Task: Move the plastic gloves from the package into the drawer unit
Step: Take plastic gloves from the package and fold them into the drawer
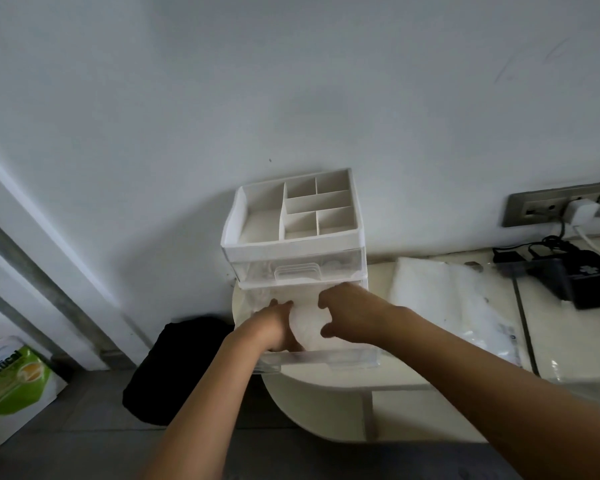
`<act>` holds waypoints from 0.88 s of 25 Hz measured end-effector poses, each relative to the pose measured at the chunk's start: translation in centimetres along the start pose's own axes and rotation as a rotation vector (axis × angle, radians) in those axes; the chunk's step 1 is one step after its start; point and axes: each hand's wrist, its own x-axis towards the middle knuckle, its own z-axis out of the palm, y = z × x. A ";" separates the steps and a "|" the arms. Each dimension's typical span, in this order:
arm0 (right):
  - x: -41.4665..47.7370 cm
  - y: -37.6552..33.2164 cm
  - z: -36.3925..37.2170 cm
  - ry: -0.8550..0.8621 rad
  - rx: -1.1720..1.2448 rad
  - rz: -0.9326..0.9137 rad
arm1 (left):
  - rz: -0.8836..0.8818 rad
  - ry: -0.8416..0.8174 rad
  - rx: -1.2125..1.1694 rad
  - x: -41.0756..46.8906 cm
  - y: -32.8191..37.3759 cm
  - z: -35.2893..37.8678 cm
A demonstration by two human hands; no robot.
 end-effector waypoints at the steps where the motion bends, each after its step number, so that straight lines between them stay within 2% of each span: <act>1: -0.9 0.0 -1.0 0.060 0.033 -0.011 | -0.002 0.030 -0.040 -0.3 0.0 -0.1; 3: -3.2 1.0 -3.3 0.143 0.071 -0.008 | -0.007 0.125 -0.158 -1.4 0.2 -0.5; 5: -5.7 3.5 -5.4 0.156 0.019 0.058 | 0.026 0.288 -0.212 -2.3 1.1 -0.9; 7: -7.6 7.2 -6.7 0.096 -0.011 0.185 | 0.137 0.466 -0.264 -3.5 3.2 -1.0; 9: -9.0 11.8 -6.8 0.027 0.002 0.332 | 0.275 0.568 -0.289 -4.3 6.1 -0.5; 11: -9.9 16.5 -6.2 0.001 0.010 0.477 | 0.398 0.559 -0.333 -4.6 8.9 0.4; 15: -11.2 22.5 -4.4 -0.069 0.089 0.702 | 0.536 0.417 -0.408 -2.6 13.7 3.0; 19: -11.5 25.1 -2.1 -0.127 0.286 0.805 | 0.550 0.331 -0.369 0.6 17.8 6.9; 22: -12.0 25.8 -1.2 -0.125 0.421 0.784 | 0.514 0.261 -0.252 3.3 19.1 10.1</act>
